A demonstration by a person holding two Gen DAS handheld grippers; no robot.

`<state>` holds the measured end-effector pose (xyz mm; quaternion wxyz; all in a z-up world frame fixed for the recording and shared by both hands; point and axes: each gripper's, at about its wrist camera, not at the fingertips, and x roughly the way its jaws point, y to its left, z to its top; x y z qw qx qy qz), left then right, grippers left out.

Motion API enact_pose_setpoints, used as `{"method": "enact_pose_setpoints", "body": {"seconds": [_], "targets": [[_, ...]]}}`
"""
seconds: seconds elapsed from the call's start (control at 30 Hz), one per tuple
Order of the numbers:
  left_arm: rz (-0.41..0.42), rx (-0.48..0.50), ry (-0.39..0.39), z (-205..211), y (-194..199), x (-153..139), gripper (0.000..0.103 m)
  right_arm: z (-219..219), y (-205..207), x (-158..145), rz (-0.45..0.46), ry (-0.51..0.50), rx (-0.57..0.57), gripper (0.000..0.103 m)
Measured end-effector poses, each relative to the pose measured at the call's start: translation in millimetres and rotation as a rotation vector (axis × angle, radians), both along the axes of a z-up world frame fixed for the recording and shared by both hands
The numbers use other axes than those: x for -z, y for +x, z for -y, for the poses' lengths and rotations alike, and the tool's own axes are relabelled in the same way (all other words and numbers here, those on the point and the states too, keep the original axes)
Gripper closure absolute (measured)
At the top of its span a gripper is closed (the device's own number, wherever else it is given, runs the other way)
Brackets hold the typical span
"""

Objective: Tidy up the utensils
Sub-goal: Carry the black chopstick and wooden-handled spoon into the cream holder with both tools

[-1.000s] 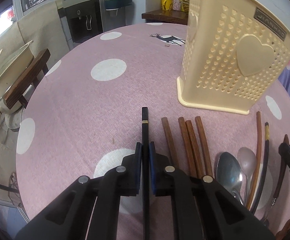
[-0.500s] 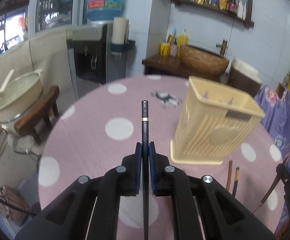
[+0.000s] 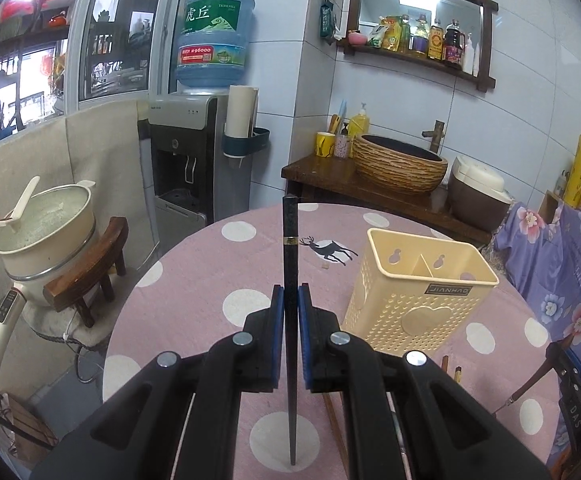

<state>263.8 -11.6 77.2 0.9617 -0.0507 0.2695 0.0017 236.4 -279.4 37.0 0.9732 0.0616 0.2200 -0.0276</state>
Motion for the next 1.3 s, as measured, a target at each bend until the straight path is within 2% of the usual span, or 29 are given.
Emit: {"method": "enact_pose_setpoints", "body": {"seconds": [0.37,0.57,0.67,0.77,1.0,1.07,1.13,1.3], "targets": [[-0.001,0.011,-0.032,-8.1,0.7,-3.4,0.095,-2.1,-0.5,-3.0,-0.002,-0.001,-0.018,0.087],[0.013,0.031,-0.046,-12.0,3.2,-16.4,0.095,-0.2,3.0,-14.5,0.002,0.016,-0.044,0.087],[0.025,0.054,-0.065,-14.3,8.3,-33.5,0.095,-1.7,6.1,-29.2,0.011,0.012,-0.076,0.087],[0.055,0.095,-0.099,-16.0,15.3,-67.7,0.095,-4.8,12.5,-56.5,0.032,0.023,-0.116,0.087],[0.193,0.16,-0.153,9.6,36.4,-146.1,0.095,-32.5,42.0,-144.8,0.136,0.004,-0.195,0.087],[0.204,0.164,-0.196,16.4,51.1,-155.5,0.095,-37.6,56.0,-162.4,0.148,0.012,-0.193,0.087],[0.225,0.159,-0.205,22.7,62.5,-158.0,0.095,-39.1,73.4,-172.8,0.149,0.034,-0.186,0.087],[0.209,0.15,-0.213,36.5,87.3,-136.7,0.095,-42.1,106.5,-160.0,0.121,0.055,-0.172,0.087]]}}
